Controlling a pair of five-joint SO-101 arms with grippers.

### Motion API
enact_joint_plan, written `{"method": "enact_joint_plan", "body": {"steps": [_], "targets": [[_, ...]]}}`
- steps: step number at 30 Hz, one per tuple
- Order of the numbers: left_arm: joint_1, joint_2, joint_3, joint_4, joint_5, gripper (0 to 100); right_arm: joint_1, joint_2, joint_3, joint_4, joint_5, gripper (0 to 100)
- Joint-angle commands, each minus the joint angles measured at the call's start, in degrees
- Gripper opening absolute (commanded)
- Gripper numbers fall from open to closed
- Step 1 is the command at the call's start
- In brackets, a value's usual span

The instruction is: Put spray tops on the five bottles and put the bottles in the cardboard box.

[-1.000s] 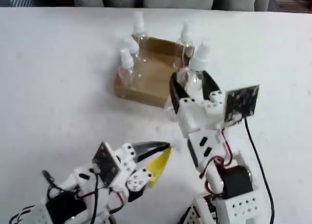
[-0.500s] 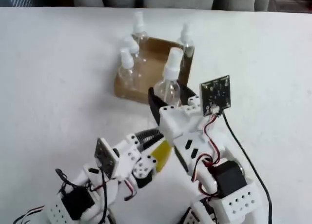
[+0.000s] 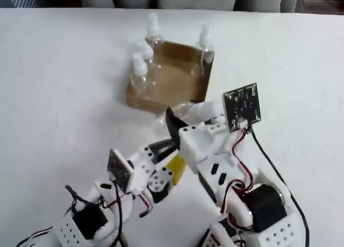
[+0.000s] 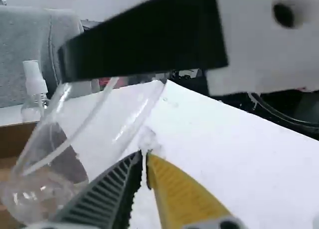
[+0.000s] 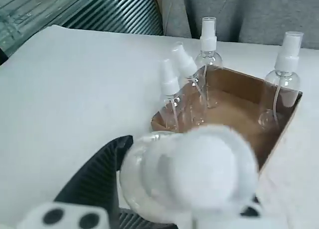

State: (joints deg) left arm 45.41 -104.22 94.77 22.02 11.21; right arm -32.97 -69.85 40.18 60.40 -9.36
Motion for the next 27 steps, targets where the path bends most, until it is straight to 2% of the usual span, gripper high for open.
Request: {"method": "enact_joint_plan", "body": {"steps": [1, 6, 10, 14, 17, 20, 24, 27], "targets": [[-1.1, -0.57, -0.62, -1.23, 0.88, 2, -0.92, 0.84, -3.43, 0.57, 0.09, 1.5], [-1.45, -0.57, -0.44, 0.18, 0.88, 2, -0.57, 0.75, -3.52, -0.22, 5.01, 1.5], [-1.54, -0.57, -0.7, 8.26, 0.7, 2, 4.79, 0.92, -3.25, -4.53, 7.91, 1.5], [-4.7, -0.57, -0.7, 15.03, -6.15, 2, 11.03, 2.95, -3.25, -6.55, 11.78, 1.5], [-12.09, -0.57, -0.26, 18.55, -9.49, 2, 15.34, 6.9, -3.25, -8.48, 12.57, 1.5], [-21.41, -0.57, 1.14, 20.04, -9.85, 2, 18.59, 12.0, -3.25, -11.56, 12.57, 1.5], [-34.24, -0.48, 2.2, 21.89, -10.02, 2, 19.91, 19.21, -3.25, -15.69, 12.57, 1.5], [-40.84, -0.48, 2.2, 24.18, -10.11, 2, 19.74, 24.66, -3.25, -20.44, 12.57, 1.5]]}}
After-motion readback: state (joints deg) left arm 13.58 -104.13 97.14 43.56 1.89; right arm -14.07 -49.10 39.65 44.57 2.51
